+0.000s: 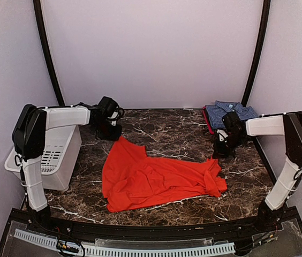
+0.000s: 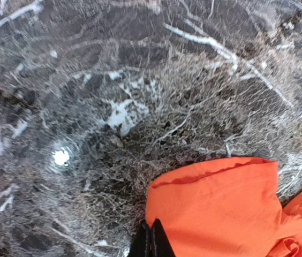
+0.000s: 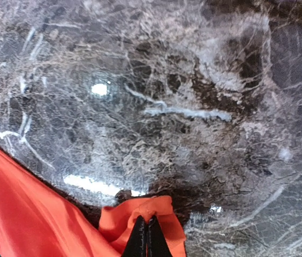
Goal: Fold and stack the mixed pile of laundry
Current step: Pick up the crumpled T-shirt from the center of the board.
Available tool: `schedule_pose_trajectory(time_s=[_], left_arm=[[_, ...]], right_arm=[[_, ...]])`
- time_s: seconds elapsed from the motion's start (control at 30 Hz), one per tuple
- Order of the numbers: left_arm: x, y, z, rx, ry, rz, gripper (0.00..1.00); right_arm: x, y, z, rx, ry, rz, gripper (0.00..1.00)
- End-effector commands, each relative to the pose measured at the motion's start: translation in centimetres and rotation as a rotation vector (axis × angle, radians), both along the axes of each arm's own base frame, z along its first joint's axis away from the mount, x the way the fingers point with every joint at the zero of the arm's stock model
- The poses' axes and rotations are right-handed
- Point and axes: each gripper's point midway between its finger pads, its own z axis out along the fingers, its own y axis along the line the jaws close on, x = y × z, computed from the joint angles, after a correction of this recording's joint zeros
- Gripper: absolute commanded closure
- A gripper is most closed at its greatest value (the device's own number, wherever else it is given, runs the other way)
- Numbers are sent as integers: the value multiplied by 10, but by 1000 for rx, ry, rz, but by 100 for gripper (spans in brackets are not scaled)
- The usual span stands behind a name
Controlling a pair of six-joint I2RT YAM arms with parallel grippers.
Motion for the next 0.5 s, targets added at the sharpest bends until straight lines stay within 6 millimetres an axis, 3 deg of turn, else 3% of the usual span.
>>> schedule_pose_trajectory(time_s=[0.0, 0.1, 0.23, 0.37, 0.4, 0.47], left_arm=[[16, 20, 99, -24, -247, 36, 100], [13, 37, 121, -32, -309, 64, 100], [11, 54, 126, -14, -327, 97, 100], [11, 62, 105, -2, -272, 119, 100], [11, 63, 96, 6, -255, 120, 100], [12, 64, 85, 24, -233, 121, 100]], right_arm=[[22, -4, 65, -4, -195, 5, 100], [27, -4, 89, 0, -274, 20, 100], [34, 4, 91, 22, -265, 52, 98], [40, 10, 80, 42, -224, 69, 42], [42, 9, 78, 41, -226, 63, 37], [48, 7, 75, 59, -235, 52, 36]])
